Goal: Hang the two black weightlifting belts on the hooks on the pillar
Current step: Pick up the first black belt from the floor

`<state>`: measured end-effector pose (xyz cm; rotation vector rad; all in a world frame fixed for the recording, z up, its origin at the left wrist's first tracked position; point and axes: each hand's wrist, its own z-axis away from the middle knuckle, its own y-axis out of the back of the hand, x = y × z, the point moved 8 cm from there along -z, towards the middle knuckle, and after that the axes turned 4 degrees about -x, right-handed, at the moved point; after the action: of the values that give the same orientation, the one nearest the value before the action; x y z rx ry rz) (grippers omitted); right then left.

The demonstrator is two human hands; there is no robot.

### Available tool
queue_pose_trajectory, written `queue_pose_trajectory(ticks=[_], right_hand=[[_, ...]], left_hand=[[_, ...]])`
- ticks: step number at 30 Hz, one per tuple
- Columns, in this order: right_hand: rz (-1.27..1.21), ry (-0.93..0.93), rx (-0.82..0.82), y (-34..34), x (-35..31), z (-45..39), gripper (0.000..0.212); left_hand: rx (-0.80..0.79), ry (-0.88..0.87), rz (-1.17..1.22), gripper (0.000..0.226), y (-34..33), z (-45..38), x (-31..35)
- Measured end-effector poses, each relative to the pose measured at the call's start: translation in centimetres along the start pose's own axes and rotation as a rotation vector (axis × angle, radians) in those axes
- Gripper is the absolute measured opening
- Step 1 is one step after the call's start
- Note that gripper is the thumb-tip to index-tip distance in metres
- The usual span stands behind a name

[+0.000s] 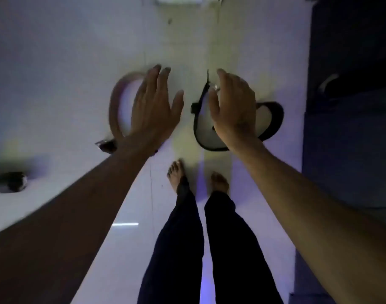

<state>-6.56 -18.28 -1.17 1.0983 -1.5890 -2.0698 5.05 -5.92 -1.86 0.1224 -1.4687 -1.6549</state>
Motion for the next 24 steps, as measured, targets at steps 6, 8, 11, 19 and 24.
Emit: queue_pose_trajectory(ticks=[6,8,11,19,24], right_hand=[[-0.026,-0.185,-0.197,-19.4,6.6,-2.8,0.049],[-0.043,-0.244,-0.244,-23.9,8.0,-3.3,0.053],[-0.096,-0.369,-0.36,-29.8,9.9,-3.7,0.065],[-0.378,-0.639,-0.309,-28.0,11.4,-2.7,0.03],[-0.466,-0.44,-0.453,-17.3,8.8,0.0,0.023]], left_hand=[[-0.21,0.089,0.028,0.06,-16.6,-2.0,-10.1],[-0.208,0.104,0.049,0.056,-19.8,-2.5,-12.1],[-0.21,0.122,0.058,0.051,-23.5,-3.5,-14.4],[-0.19,0.209,0.219,0.045,-21.6,-3.4,-12.9],[-0.084,0.366,0.331,0.041,-13.8,-3.3,-8.1]])
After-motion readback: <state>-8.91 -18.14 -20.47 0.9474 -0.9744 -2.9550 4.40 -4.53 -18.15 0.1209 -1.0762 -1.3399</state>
